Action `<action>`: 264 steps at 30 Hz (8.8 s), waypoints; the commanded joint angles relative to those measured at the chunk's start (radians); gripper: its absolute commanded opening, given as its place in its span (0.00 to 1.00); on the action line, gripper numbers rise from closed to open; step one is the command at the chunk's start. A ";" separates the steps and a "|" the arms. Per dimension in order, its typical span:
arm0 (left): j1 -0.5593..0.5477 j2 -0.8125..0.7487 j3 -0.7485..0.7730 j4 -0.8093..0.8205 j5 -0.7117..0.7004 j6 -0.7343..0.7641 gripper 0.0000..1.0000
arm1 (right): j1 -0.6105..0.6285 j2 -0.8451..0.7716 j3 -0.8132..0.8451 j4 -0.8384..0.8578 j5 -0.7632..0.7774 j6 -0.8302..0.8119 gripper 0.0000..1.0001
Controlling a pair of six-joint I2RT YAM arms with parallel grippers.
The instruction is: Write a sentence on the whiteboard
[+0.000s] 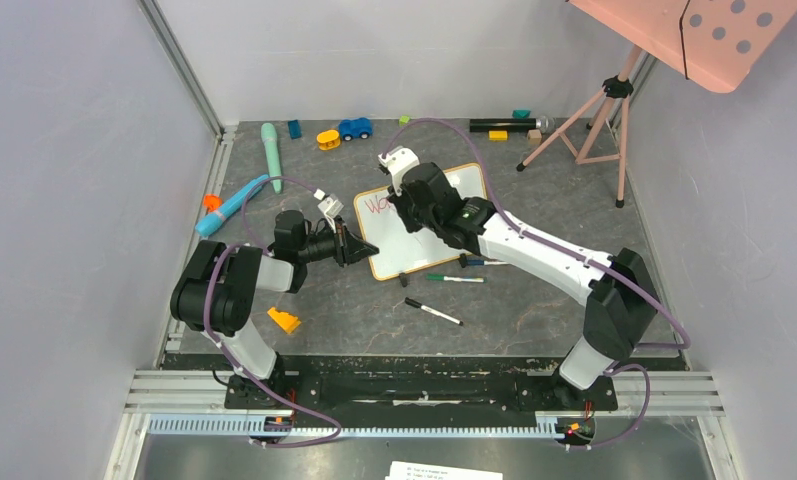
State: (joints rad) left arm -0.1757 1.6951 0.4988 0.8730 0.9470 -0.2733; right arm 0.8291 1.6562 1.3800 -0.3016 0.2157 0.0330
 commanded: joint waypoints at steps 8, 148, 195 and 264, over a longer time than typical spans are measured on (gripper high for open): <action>0.007 0.005 0.014 0.014 -0.057 0.051 0.09 | -0.012 -0.046 -0.015 0.006 0.007 0.012 0.00; 0.007 0.006 0.014 0.014 -0.058 0.051 0.09 | -0.071 -0.019 0.009 -0.033 -0.018 0.009 0.00; 0.007 0.003 0.013 0.014 -0.062 0.053 0.09 | -0.100 0.032 0.119 -0.044 0.010 -0.024 0.00; 0.007 0.007 0.020 0.005 -0.056 0.054 0.08 | -0.143 -0.078 -0.008 0.068 -0.170 0.014 0.00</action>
State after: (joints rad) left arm -0.1741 1.6951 0.4988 0.8764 0.9531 -0.2733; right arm 0.6861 1.5658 1.3136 -0.2768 0.0486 0.0368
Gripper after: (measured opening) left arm 0.218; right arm 0.120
